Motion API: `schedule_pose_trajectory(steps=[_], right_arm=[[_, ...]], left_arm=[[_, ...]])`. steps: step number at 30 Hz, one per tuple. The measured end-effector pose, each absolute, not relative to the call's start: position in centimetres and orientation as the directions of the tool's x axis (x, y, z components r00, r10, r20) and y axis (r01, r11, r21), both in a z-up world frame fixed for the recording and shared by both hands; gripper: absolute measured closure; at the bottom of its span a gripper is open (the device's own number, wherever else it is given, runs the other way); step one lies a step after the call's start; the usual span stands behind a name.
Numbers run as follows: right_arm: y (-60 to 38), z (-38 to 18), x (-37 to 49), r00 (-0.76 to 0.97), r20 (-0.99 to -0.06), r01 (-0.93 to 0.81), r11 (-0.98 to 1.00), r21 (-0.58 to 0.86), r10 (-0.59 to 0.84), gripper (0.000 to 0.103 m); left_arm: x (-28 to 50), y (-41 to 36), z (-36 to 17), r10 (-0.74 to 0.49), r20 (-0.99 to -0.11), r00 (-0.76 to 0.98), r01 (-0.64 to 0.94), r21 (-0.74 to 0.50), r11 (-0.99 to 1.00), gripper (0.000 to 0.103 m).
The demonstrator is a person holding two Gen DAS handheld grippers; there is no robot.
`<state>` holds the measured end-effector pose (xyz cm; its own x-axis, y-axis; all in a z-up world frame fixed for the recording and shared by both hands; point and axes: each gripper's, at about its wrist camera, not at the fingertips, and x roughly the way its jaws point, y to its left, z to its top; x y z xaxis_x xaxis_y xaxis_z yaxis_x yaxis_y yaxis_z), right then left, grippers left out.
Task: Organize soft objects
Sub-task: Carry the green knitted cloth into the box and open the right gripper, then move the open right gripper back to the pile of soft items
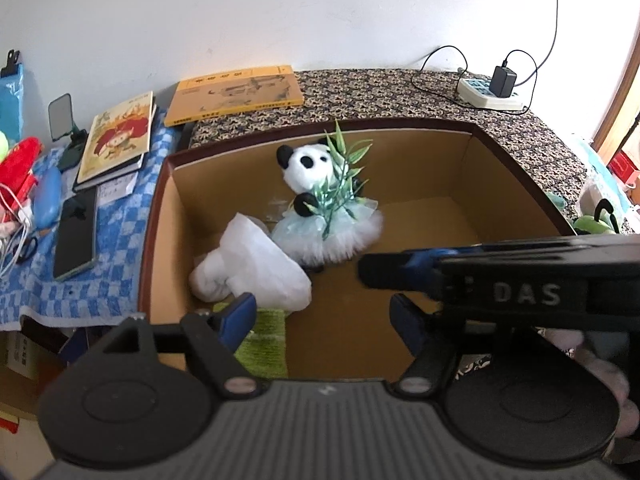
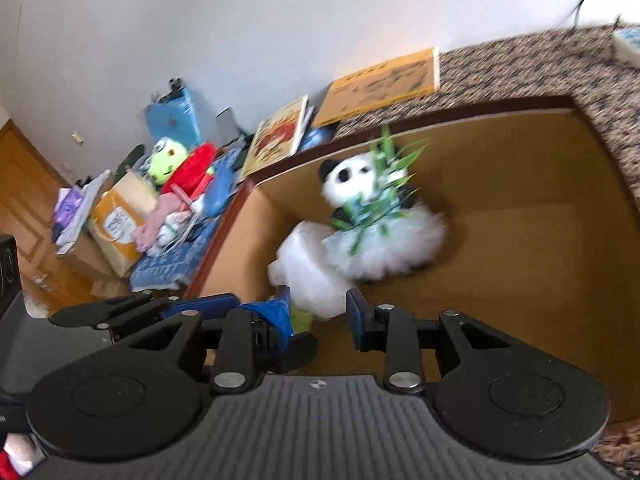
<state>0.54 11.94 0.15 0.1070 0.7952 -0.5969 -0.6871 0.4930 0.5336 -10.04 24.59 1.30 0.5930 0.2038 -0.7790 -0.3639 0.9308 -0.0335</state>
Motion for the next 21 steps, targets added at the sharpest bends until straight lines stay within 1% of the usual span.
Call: schedule_pose_trajectory(steps=[4,8,16,21], right_arm=[[10.4,0.4,0.7,0.177,-0.601,-0.695,0.531,0.485,0.780,0.089],[8.7,0.4,1.0,0.210,-0.599,-0.689,0.552,0.471,0.773,0.089],[5.4,1.1,2.5,0.210,-0.569,-0.684,0.535,0.495,0.795,0.089],[3.3,1.7,3.1,0.205,-0.551,-0.714,0.509,0.481,0.809,0.089]], left_arm=[[-9.1,23.7,1.2,0.224,-0.786,0.576,-0.370,-0.006,0.929,0.031],[-8.2,22.4,1.4,0.263,-0.786,0.560,-0.382,0.037,0.924,0.030],[-6.9,19.5,2.4,0.336,-0.781,0.527,-0.440,0.087,0.894,0.030],[-6.1,17.3,3.1,0.371,-0.774,0.513,-0.466,0.112,0.878,0.028]])
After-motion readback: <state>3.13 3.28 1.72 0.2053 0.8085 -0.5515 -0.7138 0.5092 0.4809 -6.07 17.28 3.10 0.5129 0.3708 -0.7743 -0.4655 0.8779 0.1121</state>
